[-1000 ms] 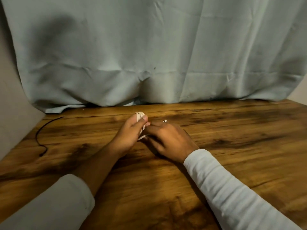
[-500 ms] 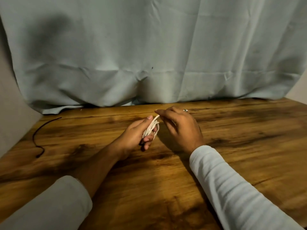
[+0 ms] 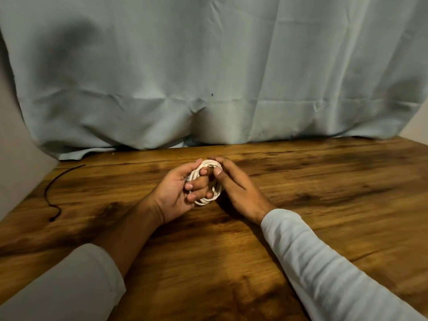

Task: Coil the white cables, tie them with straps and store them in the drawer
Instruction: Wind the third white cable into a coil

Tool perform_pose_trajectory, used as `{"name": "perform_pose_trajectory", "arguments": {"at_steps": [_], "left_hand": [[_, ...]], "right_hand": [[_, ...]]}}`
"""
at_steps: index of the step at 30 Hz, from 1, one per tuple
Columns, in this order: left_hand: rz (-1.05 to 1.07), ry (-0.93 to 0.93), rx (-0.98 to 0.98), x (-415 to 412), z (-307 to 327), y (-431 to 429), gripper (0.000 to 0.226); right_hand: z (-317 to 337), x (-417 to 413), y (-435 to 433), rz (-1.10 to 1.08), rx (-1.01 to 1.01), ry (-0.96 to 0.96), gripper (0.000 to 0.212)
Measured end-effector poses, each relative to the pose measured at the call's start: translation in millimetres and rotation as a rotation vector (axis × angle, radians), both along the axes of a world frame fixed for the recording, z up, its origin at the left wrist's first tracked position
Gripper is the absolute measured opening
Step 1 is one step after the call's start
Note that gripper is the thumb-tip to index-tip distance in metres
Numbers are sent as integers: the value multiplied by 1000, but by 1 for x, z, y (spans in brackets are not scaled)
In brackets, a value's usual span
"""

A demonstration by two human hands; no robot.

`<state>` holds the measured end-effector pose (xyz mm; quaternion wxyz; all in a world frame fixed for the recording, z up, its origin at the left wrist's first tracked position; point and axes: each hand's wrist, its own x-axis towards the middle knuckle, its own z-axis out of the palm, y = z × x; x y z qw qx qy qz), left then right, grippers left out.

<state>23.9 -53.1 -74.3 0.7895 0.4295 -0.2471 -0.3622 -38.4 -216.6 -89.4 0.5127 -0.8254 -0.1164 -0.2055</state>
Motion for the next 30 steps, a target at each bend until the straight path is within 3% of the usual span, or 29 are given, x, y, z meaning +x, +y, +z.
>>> {"name": "perform_pose_trajectory", "arguments": {"at_steps": [6, 13, 16, 18, 26, 30], "left_hand": [[219, -212, 151, 3, -11, -11, 46], [509, -920, 471, 9, -22, -8, 17], [680, -1237, 715, 10, -26, -7, 29], [792, -1366, 829, 8, -25, -6, 25], [791, -1395, 854, 12, -24, -6, 22], [903, -1483, 842, 9, -16, -7, 31]], "right_hand": [[-2, 3, -1, -183, -346, 8, 11], [2, -1, -4, -360, -516, 17, 16], [4, -3, -2, -357, -543, 1, 15], [7, -4, 0, -343, -566, 0, 17], [9, -6, 0, -340, -579, 42, 17], [14, -6, 3, -417, -601, -54, 12]]}}
